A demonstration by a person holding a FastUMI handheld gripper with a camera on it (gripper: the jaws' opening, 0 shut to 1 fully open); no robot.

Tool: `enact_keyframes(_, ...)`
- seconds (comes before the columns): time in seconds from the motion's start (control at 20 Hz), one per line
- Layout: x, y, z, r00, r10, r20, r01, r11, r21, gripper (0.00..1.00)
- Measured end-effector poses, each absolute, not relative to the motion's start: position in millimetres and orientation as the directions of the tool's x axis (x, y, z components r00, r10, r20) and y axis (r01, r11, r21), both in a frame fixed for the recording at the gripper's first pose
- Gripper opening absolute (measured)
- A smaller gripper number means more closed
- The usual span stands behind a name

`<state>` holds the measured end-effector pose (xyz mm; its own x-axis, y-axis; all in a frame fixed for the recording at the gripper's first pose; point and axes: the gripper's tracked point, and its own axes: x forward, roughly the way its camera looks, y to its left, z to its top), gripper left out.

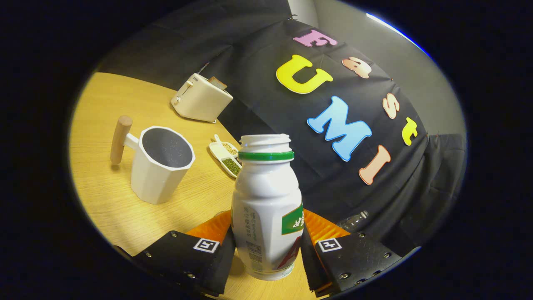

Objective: Take the bottle from table, then pour the juice into the cup, finally place the bottle on the coaster

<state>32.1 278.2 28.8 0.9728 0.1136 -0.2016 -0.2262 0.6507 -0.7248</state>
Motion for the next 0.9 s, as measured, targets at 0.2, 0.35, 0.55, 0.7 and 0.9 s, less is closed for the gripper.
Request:
enact_keyframes(0.2, 37, 284, 25, 0.969, 0.104, -0.225, -0.242, 0.593, -0.768, 0.71)
enact_keyframes(0.35, 38, 287, 24, 0.968, 0.099, -0.230, -0.246, 0.551, -0.797, 0.71)
enact_keyframes(0.55, 40, 290, 22, 0.967, 0.097, -0.235, -0.251, 0.514, -0.821, 0.71)
enact_keyframes(0.7, 37, 294, 25, 0.969, 0.097, -0.228, -0.246, 0.467, -0.849, 0.71)
enact_keyframes(0.9, 37, 299, 28, 0.971, 0.095, -0.220, -0.240, 0.401, -0.884, 0.71)
